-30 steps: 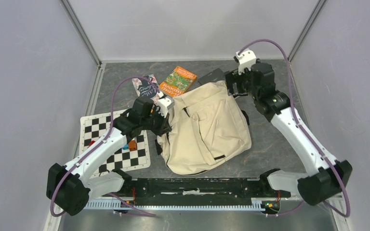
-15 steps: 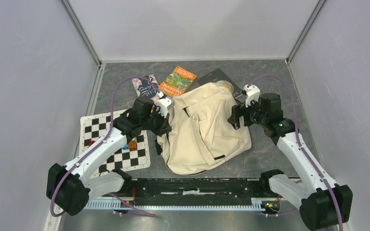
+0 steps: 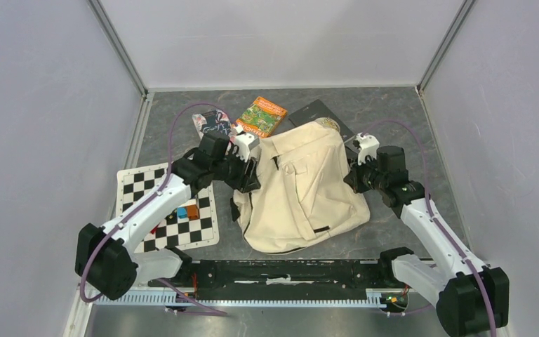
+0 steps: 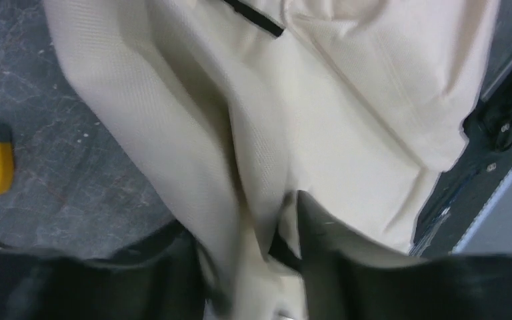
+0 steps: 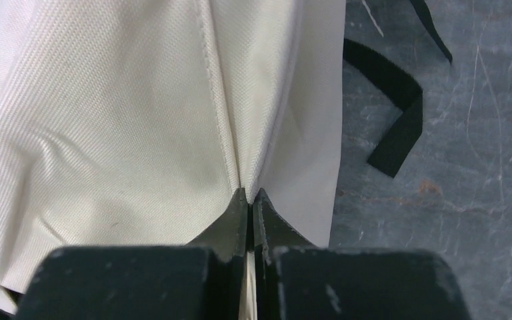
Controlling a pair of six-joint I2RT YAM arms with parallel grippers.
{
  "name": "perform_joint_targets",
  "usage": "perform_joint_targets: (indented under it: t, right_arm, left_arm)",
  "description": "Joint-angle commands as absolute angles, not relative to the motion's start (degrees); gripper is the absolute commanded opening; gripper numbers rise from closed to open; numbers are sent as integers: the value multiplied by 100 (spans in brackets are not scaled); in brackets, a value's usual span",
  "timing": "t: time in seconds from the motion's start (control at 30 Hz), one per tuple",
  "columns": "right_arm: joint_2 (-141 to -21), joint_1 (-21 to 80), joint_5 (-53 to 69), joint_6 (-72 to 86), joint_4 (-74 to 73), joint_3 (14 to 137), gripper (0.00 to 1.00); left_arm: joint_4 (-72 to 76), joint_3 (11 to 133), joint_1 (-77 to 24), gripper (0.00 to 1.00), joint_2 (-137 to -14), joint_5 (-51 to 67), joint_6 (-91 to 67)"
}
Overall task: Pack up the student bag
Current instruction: Adjust the student bag at the center of the board.
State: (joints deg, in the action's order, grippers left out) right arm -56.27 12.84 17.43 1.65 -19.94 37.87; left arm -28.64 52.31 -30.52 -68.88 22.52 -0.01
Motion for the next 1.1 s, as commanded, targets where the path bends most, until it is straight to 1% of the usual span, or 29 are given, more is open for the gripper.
perform_joint_targets:
  t: [0.0,0.07,0.1,0.17,0.3,0.4,0.47,0.57,0.73,0.83,0.9,1.07]
  right_arm:
    - [-5335,1283,1211,752,-1891,3534,0]
    - [-5172,1278,704,982,-1999,3391,0]
    - [-5094,1283,512,1068,-2020,3308,0]
    - [-4977,1283,362,1270,-1975,3153,0]
    - [-4766,1290,116,1746,-1799,2882,0]
    - [-4448,1306,35,2169,-1431,2550,0]
    - [-4234,1324,-73,2436,-1189,2343,0]
    - [-4068,1362,-101,2669,-1001,2166,0]
    - [-4043,1419,-113,2699,-1010,2129,0]
    - [-4044,1439,-114,2684,-1046,2120,0]
    - [-4050,1450,-114,2682,-1046,2110,0]
    - [-4116,1492,-95,2672,-1046,2157,0]
  left_arm:
    - [-2574,5839,-3096,71,-6912,1716,-766]
    - [-2600,5825,-3094,88,-6735,989,-1054]
    - [-2610,5788,-3098,94,-6596,703,-1175]
    - [-2610,5668,-3098,99,-6308,477,-1394]
    - [-2514,5093,-3118,100,-5741,608,-2199]
    - [-2172,4278,-3193,100,-5297,866,-3087]
    - [-1645,3652,-3262,100,-5067,1053,-3678]
    - [-1043,2914,-3347,100,-4931,1233,-4349]
    - [-268,2396,-3477,99,-4964,1276,-5002]
    - [-27,2268,-3541,93,-5112,1279,-5175]
    - [-26,2239,-3596,87,-5279,1299,-5190]
    - [354,2200,-3709,62,-5741,1401,-5155]
